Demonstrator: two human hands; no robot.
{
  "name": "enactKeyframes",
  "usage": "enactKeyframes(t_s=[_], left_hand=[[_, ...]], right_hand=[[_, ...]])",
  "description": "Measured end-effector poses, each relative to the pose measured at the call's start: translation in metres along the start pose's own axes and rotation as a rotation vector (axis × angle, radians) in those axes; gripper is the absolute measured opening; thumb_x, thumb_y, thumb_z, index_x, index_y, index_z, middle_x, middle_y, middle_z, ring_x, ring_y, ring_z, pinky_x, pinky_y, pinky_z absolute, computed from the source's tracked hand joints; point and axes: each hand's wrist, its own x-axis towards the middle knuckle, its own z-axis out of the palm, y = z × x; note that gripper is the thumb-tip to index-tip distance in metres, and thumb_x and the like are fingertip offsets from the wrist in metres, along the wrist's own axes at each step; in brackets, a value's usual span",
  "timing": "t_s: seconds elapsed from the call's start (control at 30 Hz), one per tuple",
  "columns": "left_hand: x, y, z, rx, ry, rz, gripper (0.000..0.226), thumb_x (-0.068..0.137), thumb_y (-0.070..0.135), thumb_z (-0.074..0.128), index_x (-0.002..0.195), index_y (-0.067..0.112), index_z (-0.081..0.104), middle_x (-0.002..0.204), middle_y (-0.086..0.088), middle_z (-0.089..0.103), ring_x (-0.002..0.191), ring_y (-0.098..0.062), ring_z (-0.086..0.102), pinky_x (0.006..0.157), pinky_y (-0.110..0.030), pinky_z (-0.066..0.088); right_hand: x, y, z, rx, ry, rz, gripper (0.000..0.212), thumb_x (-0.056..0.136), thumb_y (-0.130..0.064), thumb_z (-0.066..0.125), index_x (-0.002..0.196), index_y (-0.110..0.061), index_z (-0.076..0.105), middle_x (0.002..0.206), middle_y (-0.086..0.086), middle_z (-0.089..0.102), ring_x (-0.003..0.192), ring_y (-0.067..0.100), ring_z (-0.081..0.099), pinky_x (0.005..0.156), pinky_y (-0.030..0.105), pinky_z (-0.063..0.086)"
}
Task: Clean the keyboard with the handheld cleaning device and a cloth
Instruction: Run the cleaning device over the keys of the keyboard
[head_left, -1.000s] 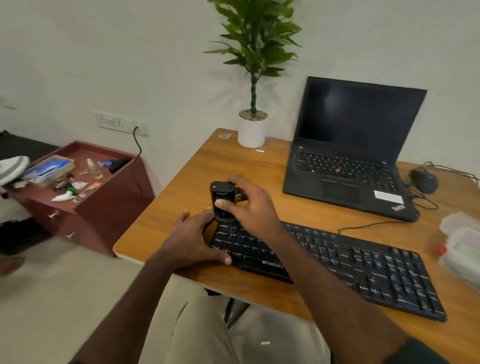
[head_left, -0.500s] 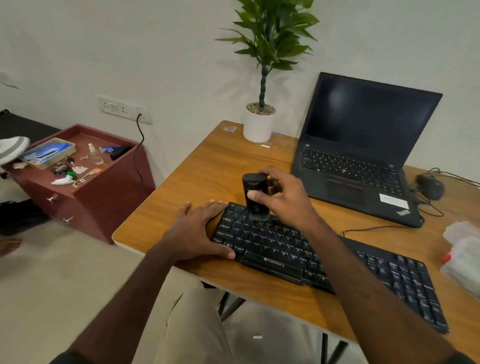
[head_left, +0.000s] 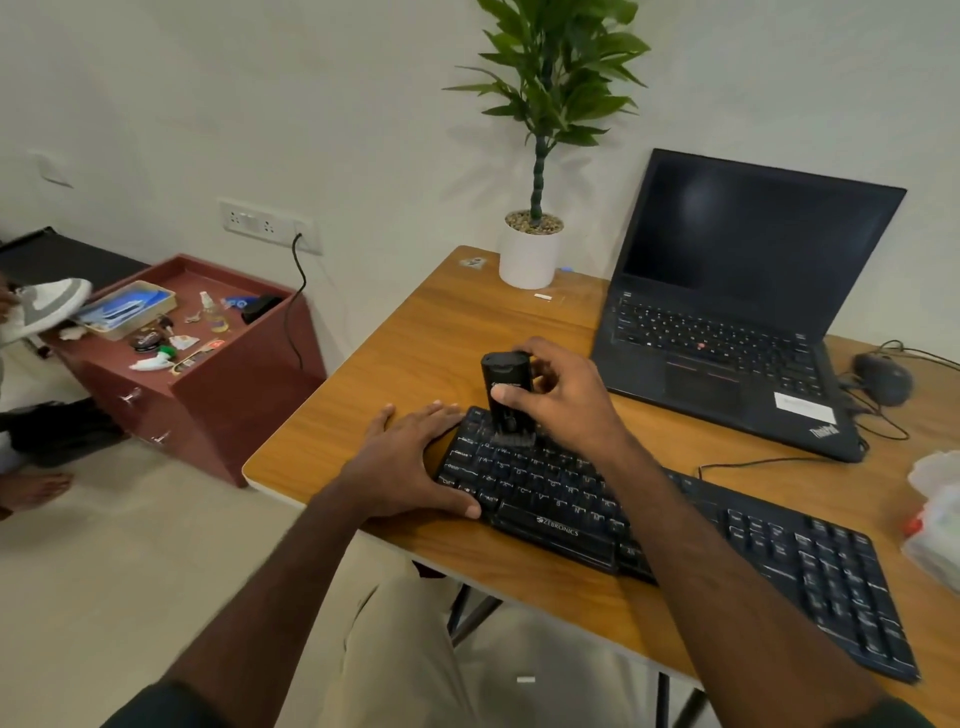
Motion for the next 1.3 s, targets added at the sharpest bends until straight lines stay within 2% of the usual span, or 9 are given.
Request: enactKeyframes(t_s=[0.13,0.23,0.33,0.53,0.63,0.77,1.07,1.2,1.3], left_hand=[[0.000,0.001,0.000,0.008,0.007,-0.001,0.135,0.042,0.102,0.053,0.155,0.035,0.024,0.164,0.014,0.023,0.148,0.006,0.005,0.124,-0.048,-0.009],[-0.001,0.003,-0.001,0.010,0.015,-0.008,0.131,0.043,0.102,0.055,0.153,0.035,0.030,0.163,0.009,0.028,0.149,0.002,0.008,0.124,-0.046,-0.009],[-0.002,0.006,-0.003,0.003,0.000,-0.011,0.130,0.046,0.099,0.056,0.155,0.034,0.028,0.164,0.011,0.025,0.150,0.002,0.007,0.123,-0.045,-0.011],[-0.001,0.006,-0.003,0.017,0.002,-0.006,0.124,0.050,0.097,0.058,0.153,0.033,0.031,0.163,0.011,0.027,0.149,0.003,0.006,0.123,-0.045,-0.011],[-0.002,0.007,-0.003,0.023,-0.007,-0.005,0.123,0.054,0.090,0.065,0.156,0.034,0.024,0.165,0.013,0.021,0.146,0.006,0.003,0.123,-0.043,-0.013],[-0.003,0.007,-0.004,0.012,-0.013,-0.026,0.138,0.044,0.102,0.050,0.158,0.034,0.014,0.166,0.007,0.019,0.147,0.002,0.007,0.123,-0.042,-0.013],[0.000,0.001,0.000,0.017,-0.026,0.008,0.123,0.050,0.099,0.054,0.155,0.048,0.015,0.164,0.021,0.017,0.150,0.003,0.003,0.123,-0.046,-0.012],[0.001,0.001,0.000,0.001,-0.008,0.012,0.122,0.049,0.099,0.056,0.154,0.050,0.018,0.163,0.021,0.019,0.150,0.004,0.004,0.123,-0.046,-0.011],[0.000,0.003,-0.001,-0.014,0.001,0.008,0.123,0.046,0.101,0.053,0.153,0.050,0.020,0.163,0.021,0.021,0.148,0.006,0.004,0.123,-0.046,-0.010]], right_hand=[[0.002,-0.010,0.021,0.086,0.027,-0.020,0.035,0.085,-0.032,0.080,0.117,-0.031,0.064,0.107,-0.008,0.068,0.090,0.001,0.062,0.073,0.019,0.048],[0.003,-0.010,0.036,0.037,-0.016,-0.043,0.038,0.086,-0.035,0.079,0.120,-0.033,0.063,0.108,-0.006,0.069,0.088,0.002,0.062,0.075,0.023,0.052],[0.007,-0.009,0.032,-0.009,0.026,-0.050,0.040,0.086,-0.038,0.078,0.122,-0.034,0.062,0.112,-0.008,0.070,0.093,0.005,0.065,0.080,0.027,0.055],[0.002,-0.003,0.035,0.004,0.034,-0.073,0.037,0.085,-0.038,0.078,0.118,-0.034,0.062,0.108,-0.005,0.070,0.089,0.008,0.065,0.076,0.028,0.057],[0.004,-0.001,0.029,-0.022,0.099,-0.079,0.037,0.086,-0.039,0.078,0.119,-0.033,0.062,0.111,-0.006,0.070,0.091,0.004,0.064,0.073,0.023,0.054],[-0.002,-0.002,0.026,0.057,0.068,-0.043,0.034,0.085,-0.037,0.079,0.115,-0.033,0.063,0.108,-0.010,0.068,0.089,0.000,0.062,0.071,0.015,0.048],[-0.020,0.022,-0.020,-0.004,0.049,0.006,0.037,0.083,-0.037,0.081,0.115,-0.033,0.065,0.104,-0.007,0.070,0.086,0.011,0.063,0.075,0.032,0.054],[-0.016,0.018,-0.019,0.122,0.104,-0.020,0.032,0.083,-0.030,0.082,0.112,-0.026,0.067,0.105,-0.008,0.070,0.093,0.004,0.064,0.076,0.021,0.048],[-0.009,0.006,0.003,0.151,0.087,-0.050,0.035,0.083,-0.037,0.080,0.114,-0.029,0.066,0.109,-0.009,0.070,0.099,0.007,0.065,0.081,0.027,0.053]])
